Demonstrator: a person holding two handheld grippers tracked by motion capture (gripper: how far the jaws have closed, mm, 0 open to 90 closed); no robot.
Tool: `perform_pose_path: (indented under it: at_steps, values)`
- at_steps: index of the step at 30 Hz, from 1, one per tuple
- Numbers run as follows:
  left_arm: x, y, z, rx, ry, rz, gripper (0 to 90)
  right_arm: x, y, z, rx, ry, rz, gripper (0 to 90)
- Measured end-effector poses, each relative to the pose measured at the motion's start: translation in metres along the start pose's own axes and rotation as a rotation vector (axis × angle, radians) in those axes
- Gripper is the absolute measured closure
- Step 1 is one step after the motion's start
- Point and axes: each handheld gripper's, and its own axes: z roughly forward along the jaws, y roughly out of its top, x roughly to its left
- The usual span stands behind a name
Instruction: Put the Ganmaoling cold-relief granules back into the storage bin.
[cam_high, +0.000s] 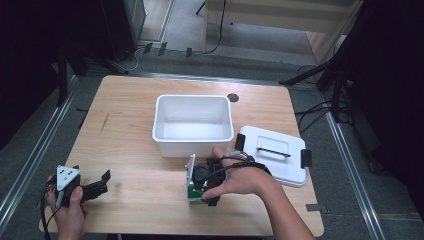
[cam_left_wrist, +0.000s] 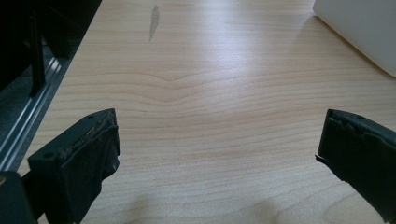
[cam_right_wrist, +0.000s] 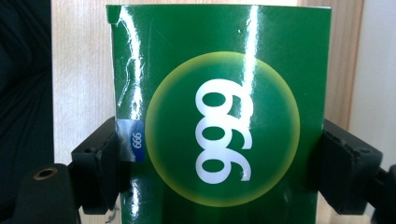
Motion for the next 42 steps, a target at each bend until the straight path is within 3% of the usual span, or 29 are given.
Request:
perform_pose_path:
  at_steps: [21,30,33,42]
  values:
    - [0.0,0.0,0.001,-0.002,0.003,0.001,0.0,-0.011,-0.002,-0.054,0.004,-0.029,-0.031,16.0]
    - [0.0,0.0,0.001,-0.003,0.007,-0.004,0.0,-0.024,-0.004,-0.085,-0.009,-0.044,-0.017,16.1]
    - [0.0,0.0,0.001,-0.003,0.008,-0.004,0.0,-0.029,-0.004,-0.094,-0.005,-0.053,-0.036,16.1]
    - [0.0,0.0,0.001,-0.002,0.007,-0.003,0.0,-0.044,-0.004,-0.116,0.002,-0.065,-0.01,16.1]
